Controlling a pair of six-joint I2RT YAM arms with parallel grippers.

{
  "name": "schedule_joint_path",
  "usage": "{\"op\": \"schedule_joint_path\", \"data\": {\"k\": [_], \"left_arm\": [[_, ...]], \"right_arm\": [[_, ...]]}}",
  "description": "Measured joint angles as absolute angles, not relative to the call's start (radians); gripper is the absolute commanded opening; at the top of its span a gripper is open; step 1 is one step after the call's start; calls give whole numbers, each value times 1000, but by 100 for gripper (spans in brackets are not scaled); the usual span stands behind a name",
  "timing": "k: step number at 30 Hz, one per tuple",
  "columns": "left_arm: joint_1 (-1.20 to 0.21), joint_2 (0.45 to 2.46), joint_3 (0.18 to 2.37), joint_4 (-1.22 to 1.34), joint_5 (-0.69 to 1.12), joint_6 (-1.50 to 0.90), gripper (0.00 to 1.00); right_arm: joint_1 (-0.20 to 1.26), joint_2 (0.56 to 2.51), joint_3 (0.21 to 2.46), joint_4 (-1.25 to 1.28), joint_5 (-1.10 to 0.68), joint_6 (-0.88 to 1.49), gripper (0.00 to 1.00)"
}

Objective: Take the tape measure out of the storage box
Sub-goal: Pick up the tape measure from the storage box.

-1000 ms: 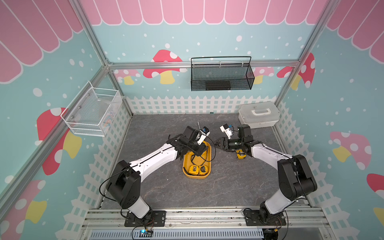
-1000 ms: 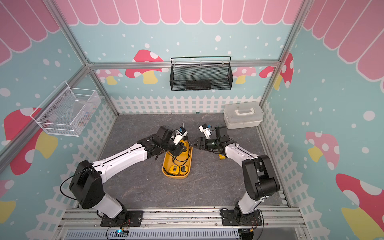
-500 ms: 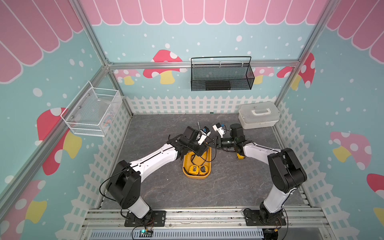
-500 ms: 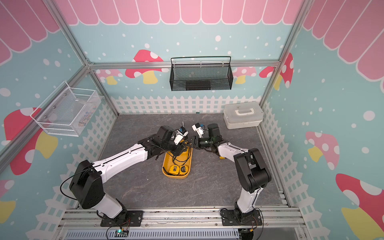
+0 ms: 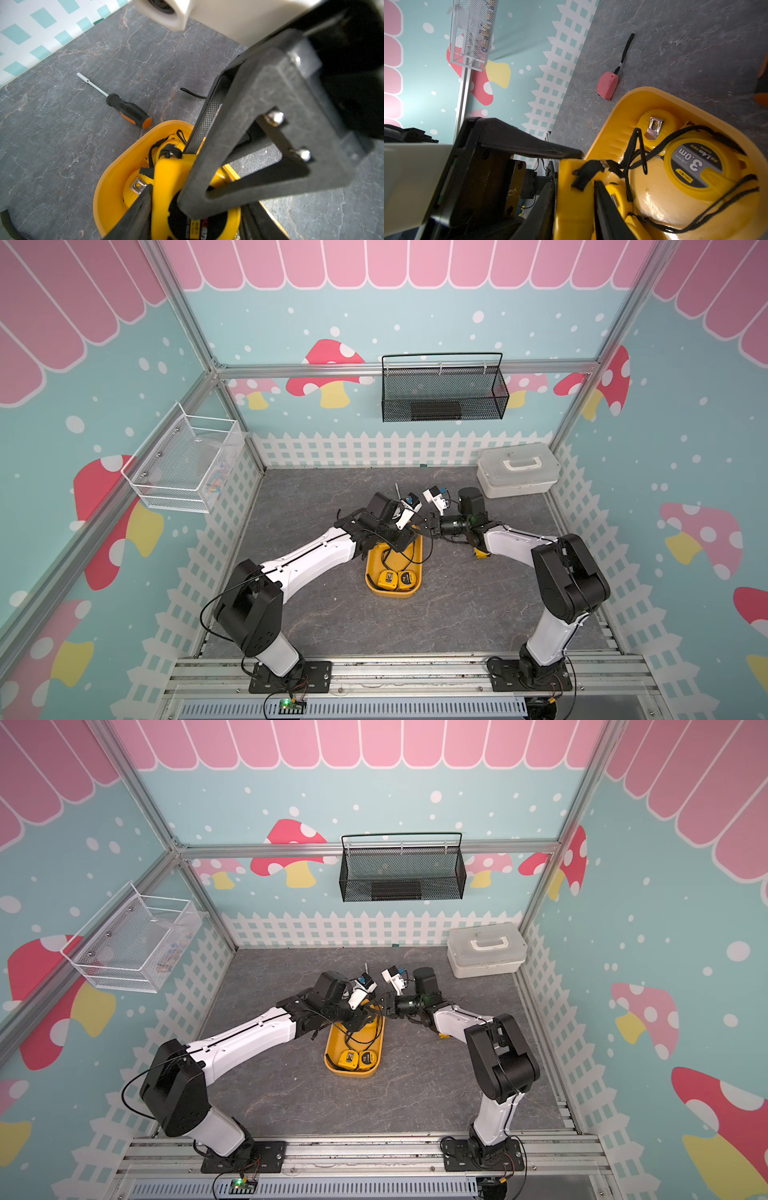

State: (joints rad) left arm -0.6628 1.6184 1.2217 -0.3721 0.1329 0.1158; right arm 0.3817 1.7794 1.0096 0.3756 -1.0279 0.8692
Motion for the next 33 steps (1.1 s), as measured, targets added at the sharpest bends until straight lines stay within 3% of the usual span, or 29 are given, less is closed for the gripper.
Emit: {"op": "schedule_joint_path", "data": {"k": [18,33], "left_arm": [[-662,1623,1219,-360,131,111,74],[-663,1505,1069,-359,80,104,77]], "right_arm": [[382,1793,1011,381,-1029,876,28],[382,1795,1025,324,-1011,843,28]]}}
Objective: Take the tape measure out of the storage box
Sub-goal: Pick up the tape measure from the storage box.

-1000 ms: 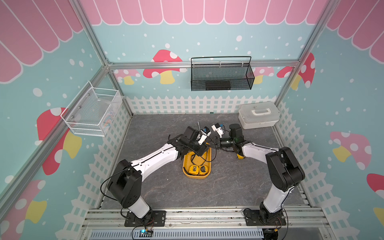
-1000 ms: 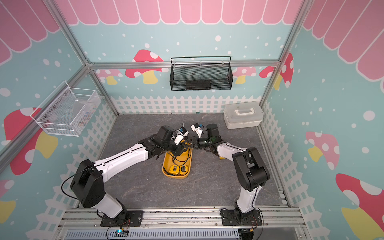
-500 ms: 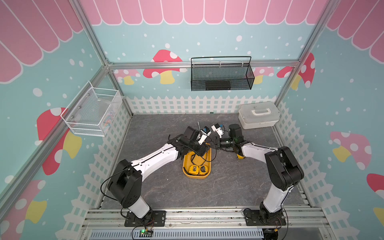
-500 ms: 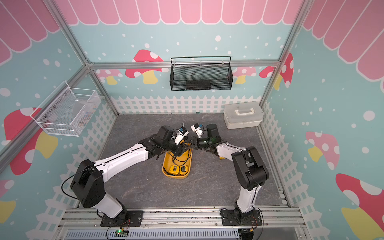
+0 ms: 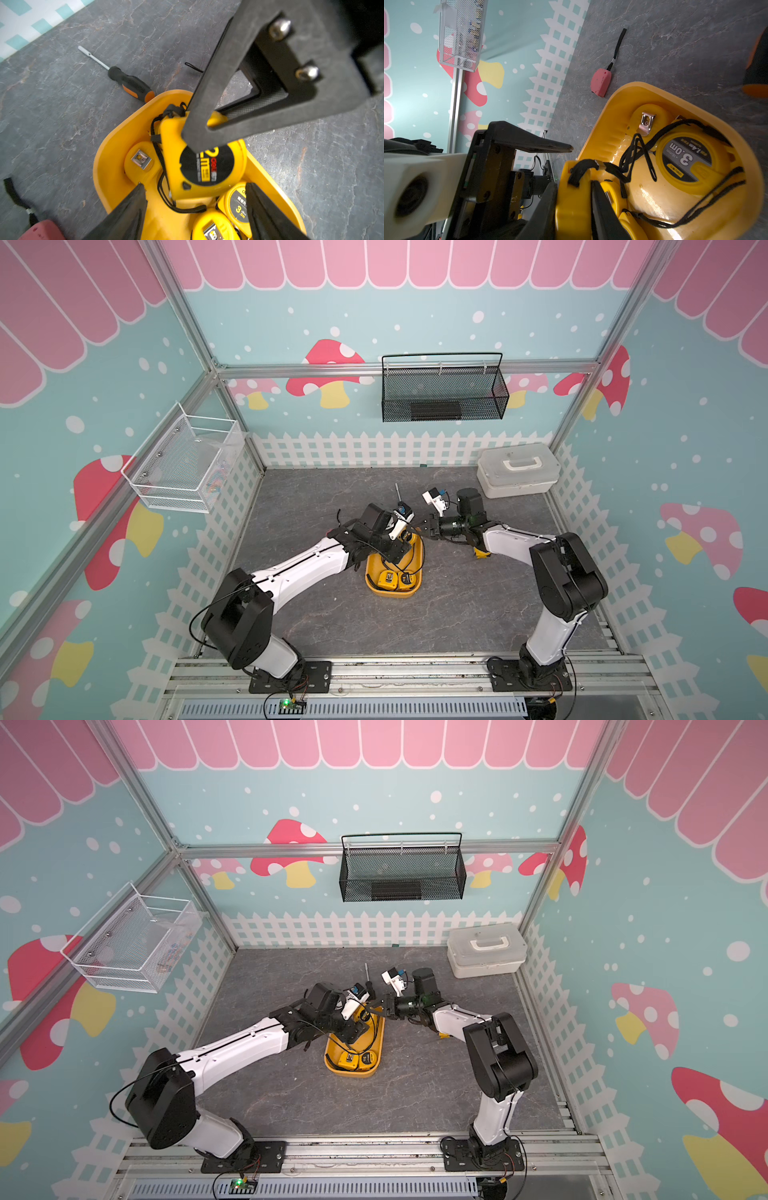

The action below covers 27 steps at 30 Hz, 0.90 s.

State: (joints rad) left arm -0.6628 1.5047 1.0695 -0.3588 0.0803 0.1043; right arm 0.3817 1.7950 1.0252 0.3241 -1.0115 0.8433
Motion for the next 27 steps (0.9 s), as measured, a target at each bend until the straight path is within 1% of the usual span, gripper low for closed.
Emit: {"op": "schedule_joint_path", "data": {"k": [8,12,27], "left_arm": [[-644,1363,1000,-339,-1,30,76],[-611,1367,974,-339,-19,-17,76],[-594,1374,970,-338,-33,-49,76]], "right_arm": [[382,1814,1042,313,-1009,838,28],[382,1825,1073,311,-1002,834,27],[358,1830,1208,243,-1009,792,27]]}}
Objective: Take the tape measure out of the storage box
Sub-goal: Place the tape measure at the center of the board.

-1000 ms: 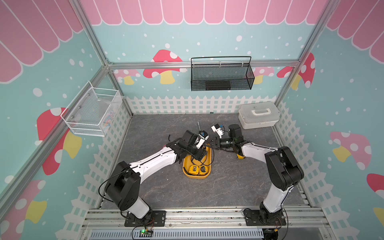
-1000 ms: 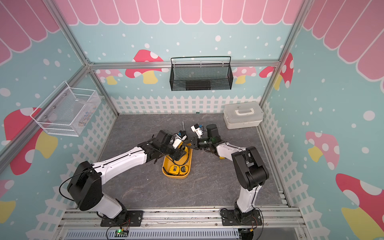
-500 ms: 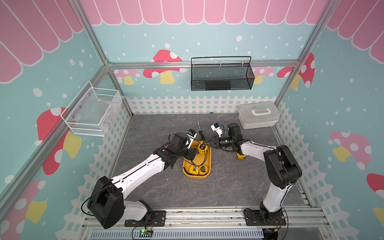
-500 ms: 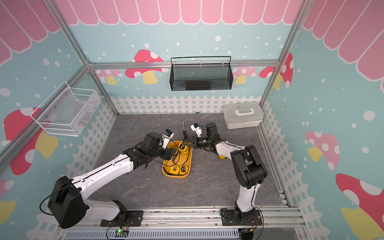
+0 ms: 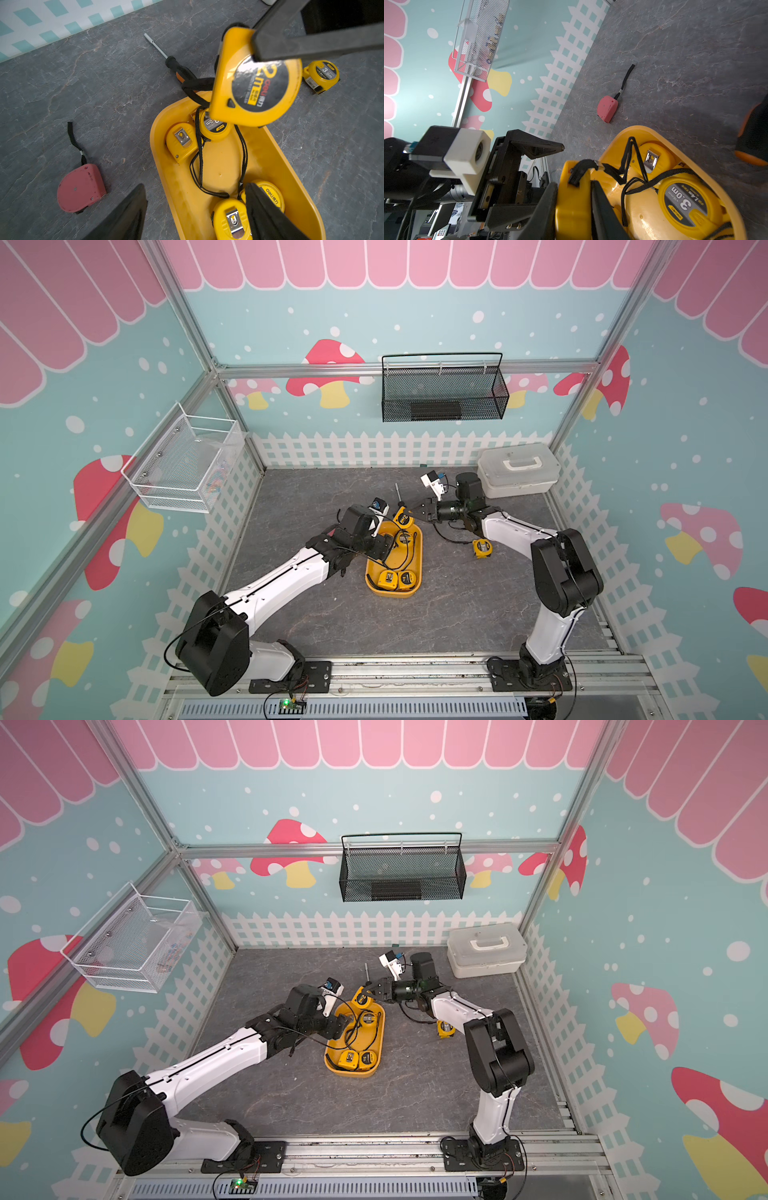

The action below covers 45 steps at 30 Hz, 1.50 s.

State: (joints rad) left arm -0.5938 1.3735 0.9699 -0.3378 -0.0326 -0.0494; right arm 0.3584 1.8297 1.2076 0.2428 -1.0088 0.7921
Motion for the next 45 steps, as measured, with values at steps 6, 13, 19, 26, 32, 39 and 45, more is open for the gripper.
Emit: {"op": "schedule_joint_path", "data": {"k": [6,13,19,26,32,39,45], "left_arm": [[-590,1375,970,-337,-30,-50,76],[-590,1391,970,-329,-15,-54,76],[-590,1411,970,-323,1,-58,76],[-590,1441,970,-320,23,-68,76],[-590,1458,974,-319,39,-68,76],[-590,1473,988,-316,57,-68,76],[-590,1475,988,-316,65,-68,76]], "right_arm": [[269,1830,1237,191,-1006,747,27],[115,1822,1193,160,-987,697,27],[-15,1821,1108,146,-974,665,27],[-125,1771,982,142,-947,643,27],[-215,1707,878,150,-907,639,27],[-266,1684,812,175,-869,639,27],[-295,1684,780,208,-835,643,27]]}}
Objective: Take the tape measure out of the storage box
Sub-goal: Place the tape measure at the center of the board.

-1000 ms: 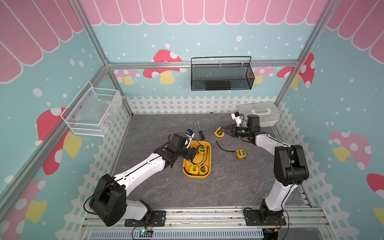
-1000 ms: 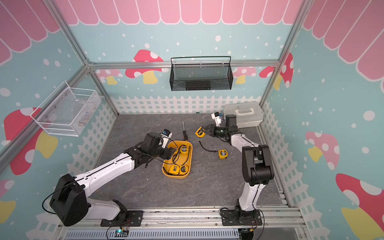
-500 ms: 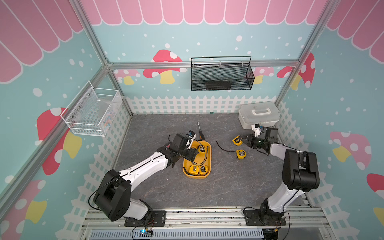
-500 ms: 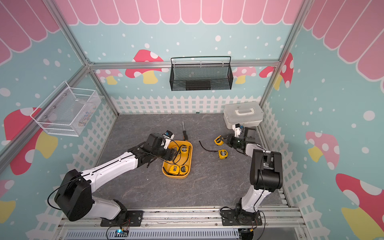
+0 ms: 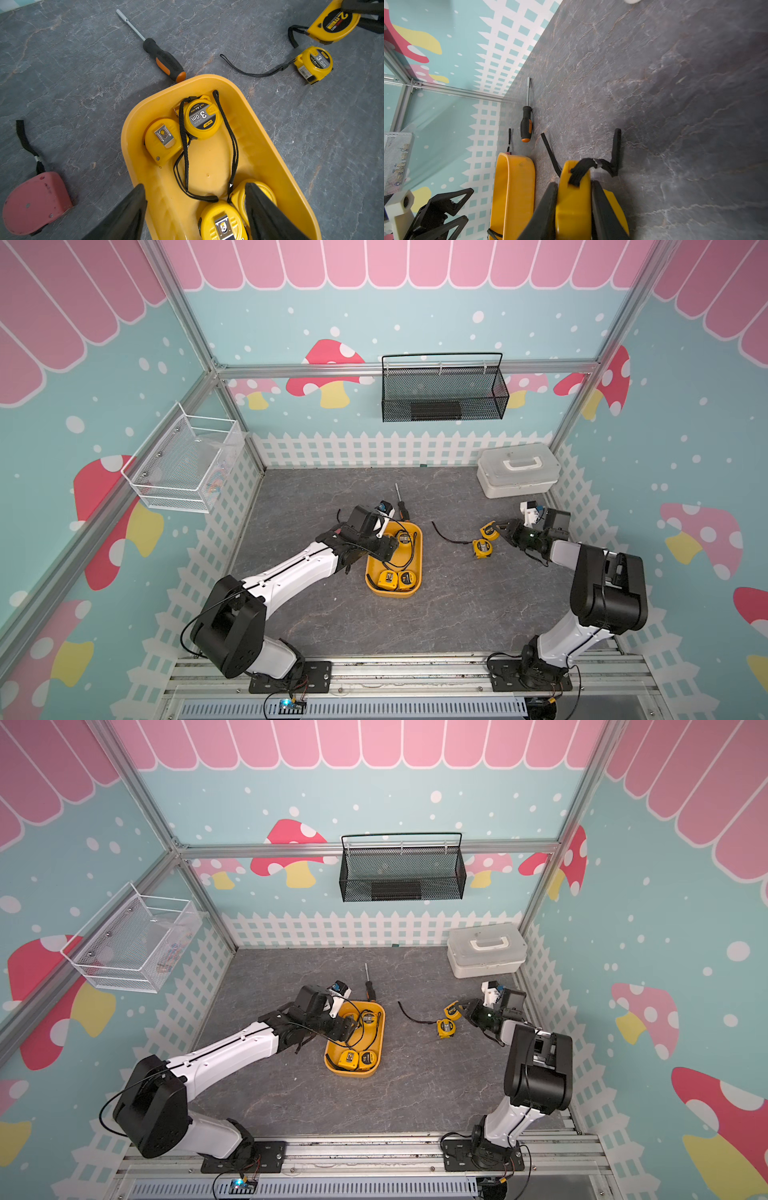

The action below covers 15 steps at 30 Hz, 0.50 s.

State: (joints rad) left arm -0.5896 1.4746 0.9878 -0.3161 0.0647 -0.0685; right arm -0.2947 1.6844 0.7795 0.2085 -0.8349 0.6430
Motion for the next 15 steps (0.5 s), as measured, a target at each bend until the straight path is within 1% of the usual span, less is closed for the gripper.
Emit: {"op": "schedule_joint_path", "data": {"k": [15], "left_arm": [[-590,1475,988,-316,68,-68,76]], "right_arm": [[-378,1666,676,248,-802,651,27]]}}
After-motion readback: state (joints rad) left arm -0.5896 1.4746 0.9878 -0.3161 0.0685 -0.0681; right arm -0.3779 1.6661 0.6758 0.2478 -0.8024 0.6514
